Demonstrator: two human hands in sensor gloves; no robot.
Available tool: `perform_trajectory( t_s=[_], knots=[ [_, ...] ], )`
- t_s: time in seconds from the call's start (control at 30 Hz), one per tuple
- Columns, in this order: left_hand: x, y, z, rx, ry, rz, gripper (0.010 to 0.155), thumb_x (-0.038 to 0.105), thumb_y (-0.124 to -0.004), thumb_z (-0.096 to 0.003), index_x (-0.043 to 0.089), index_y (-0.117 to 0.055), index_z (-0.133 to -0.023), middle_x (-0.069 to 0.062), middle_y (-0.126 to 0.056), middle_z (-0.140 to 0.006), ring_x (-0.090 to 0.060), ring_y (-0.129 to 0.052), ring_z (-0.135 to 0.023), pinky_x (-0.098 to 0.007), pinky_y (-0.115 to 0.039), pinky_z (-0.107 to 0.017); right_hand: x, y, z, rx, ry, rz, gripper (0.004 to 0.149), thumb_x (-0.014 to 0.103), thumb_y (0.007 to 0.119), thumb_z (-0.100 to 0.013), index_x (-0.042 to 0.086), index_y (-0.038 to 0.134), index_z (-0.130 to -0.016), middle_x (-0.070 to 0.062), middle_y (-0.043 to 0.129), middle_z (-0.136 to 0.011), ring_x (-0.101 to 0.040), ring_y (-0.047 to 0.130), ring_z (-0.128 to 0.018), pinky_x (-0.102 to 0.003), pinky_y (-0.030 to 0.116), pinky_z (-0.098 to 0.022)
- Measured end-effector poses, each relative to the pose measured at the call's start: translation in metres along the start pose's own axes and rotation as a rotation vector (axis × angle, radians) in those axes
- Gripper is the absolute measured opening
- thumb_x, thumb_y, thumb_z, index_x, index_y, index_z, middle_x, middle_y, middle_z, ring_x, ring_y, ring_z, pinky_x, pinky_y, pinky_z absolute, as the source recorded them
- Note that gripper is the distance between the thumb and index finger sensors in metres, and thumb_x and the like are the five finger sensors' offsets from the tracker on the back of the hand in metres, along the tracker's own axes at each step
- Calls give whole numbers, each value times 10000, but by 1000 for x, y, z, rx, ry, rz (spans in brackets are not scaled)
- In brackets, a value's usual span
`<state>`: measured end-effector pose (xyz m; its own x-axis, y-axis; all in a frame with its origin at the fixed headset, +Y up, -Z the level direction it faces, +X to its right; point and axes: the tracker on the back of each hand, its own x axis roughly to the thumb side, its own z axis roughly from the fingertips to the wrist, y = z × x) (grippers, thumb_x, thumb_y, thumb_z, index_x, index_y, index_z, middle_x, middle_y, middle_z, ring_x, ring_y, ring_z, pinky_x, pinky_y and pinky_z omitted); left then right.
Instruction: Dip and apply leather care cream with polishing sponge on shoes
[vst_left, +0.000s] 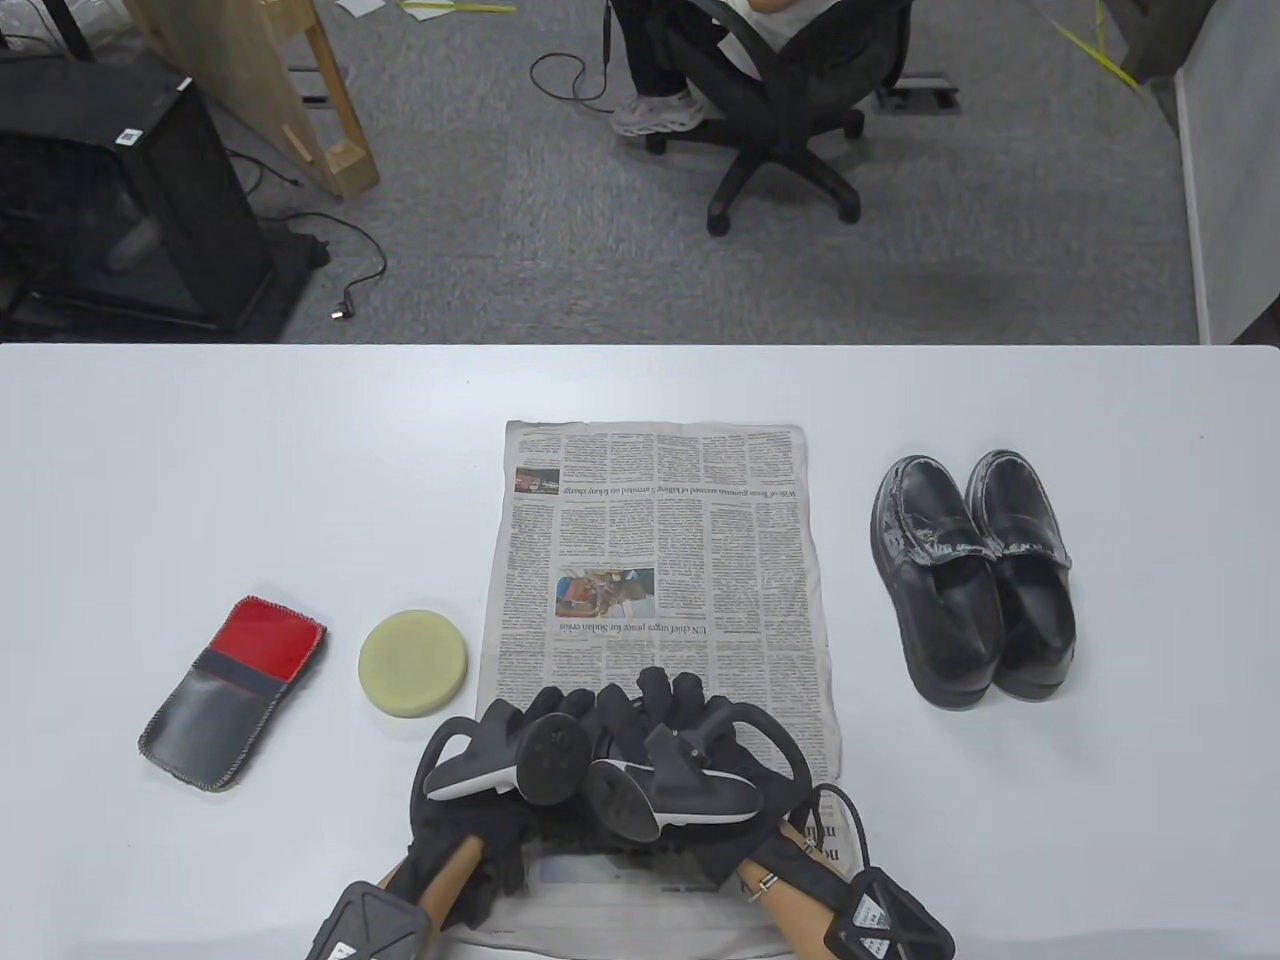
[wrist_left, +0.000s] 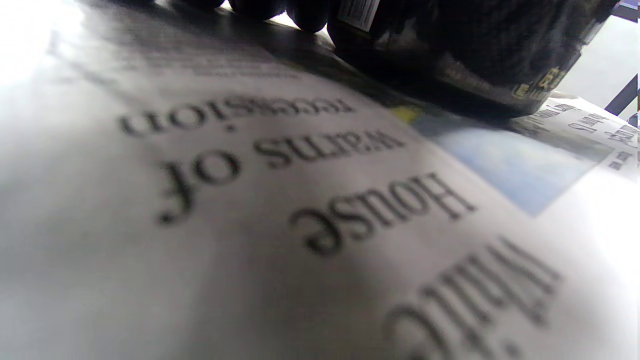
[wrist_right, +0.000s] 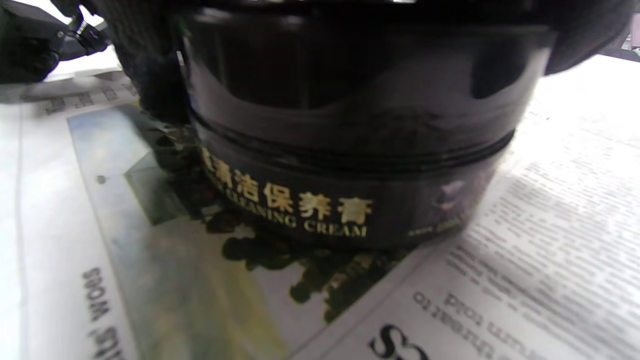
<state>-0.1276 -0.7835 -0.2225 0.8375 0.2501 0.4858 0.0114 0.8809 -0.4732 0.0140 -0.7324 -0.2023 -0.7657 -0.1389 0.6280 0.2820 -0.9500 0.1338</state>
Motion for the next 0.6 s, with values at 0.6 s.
perform_trajectory(
  t_s=[0.6],
  knots=[
    [3, -1, -1, -9, -1, -11, 1078, 666, -755, -419, 93, -296, -1209, -255, -235, -1247, -529, -273, -1054, -684, -386, -674, -5, 5, 8, -40, -16, -93, 1225, 749, 639, -431, -35, 108, -1208, -491, 272, -1124, -730, 460, -933, -773, 565, -646]
  ],
)
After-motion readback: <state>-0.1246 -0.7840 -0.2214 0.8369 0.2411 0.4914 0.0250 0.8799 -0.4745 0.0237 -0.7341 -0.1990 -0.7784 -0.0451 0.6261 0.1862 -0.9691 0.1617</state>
